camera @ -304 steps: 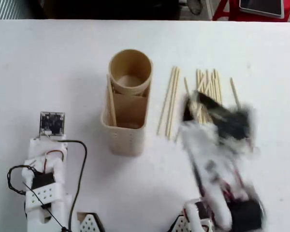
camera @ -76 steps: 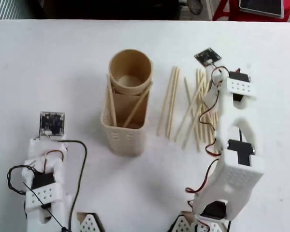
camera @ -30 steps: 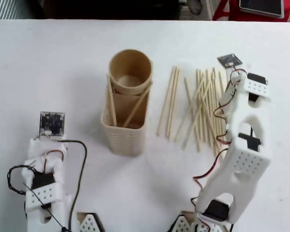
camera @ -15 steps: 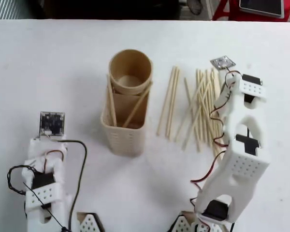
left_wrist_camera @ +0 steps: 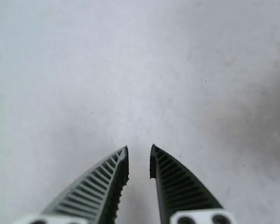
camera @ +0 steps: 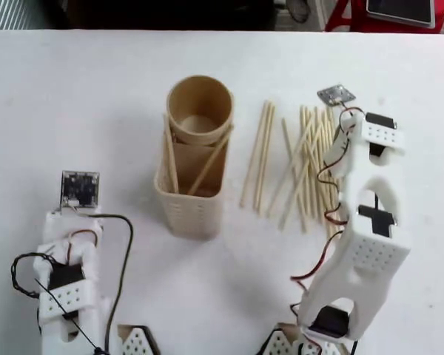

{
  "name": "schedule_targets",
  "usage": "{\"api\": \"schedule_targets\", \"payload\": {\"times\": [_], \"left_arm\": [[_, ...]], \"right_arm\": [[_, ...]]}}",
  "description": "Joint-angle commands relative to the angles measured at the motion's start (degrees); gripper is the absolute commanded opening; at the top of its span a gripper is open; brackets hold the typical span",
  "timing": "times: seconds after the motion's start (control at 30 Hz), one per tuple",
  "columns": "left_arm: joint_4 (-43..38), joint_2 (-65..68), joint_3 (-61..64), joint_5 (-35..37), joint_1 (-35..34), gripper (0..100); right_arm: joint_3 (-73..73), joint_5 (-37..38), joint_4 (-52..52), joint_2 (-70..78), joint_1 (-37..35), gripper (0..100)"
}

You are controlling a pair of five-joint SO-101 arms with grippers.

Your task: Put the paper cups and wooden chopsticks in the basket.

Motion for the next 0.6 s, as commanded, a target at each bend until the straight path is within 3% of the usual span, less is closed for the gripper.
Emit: {"api": "schedule_targets", "payload": {"times": [0.0,0.37,0.57], "left_arm": [[0.1,-0.9,-0.1,-0.7,-0.5,10],[0.1,-0.9,-0.1,-0.7,-0.5,10],[0.1,-0.9,-0.1,-0.7,-0.5,10]], "right_arm": [[-0.3,-0.4,-1.5,1.3,0.3,20.9],[-0.4,-0.3,-1.7,2.5,4.4,20.9],[-0.3,4.2,-1.6,2.5,9.1,20.9]]}}
